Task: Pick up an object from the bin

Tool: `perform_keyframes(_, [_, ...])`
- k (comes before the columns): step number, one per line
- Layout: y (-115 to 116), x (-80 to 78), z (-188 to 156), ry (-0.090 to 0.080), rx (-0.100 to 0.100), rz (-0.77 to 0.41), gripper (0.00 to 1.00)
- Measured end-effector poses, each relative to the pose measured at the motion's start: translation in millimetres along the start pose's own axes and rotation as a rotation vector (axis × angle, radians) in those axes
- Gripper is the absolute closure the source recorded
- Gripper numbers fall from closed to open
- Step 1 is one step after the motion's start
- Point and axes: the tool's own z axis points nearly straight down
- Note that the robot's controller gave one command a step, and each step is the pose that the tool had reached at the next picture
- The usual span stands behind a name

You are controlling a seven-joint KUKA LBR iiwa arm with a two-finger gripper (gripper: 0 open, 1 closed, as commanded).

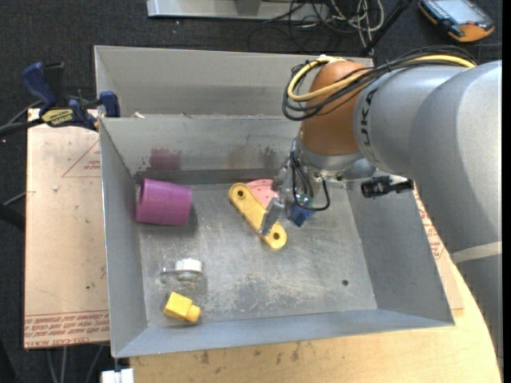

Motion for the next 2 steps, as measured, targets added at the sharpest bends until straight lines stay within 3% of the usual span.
perform_keyframes(1, [5.8, -1.2, 10.3, -0.01, -0.003, 0.174, 0.0])
perform_keyframes(2, [17.3, -11.5, 9.3, -0.022, -0.003, 0.008, 1.0])
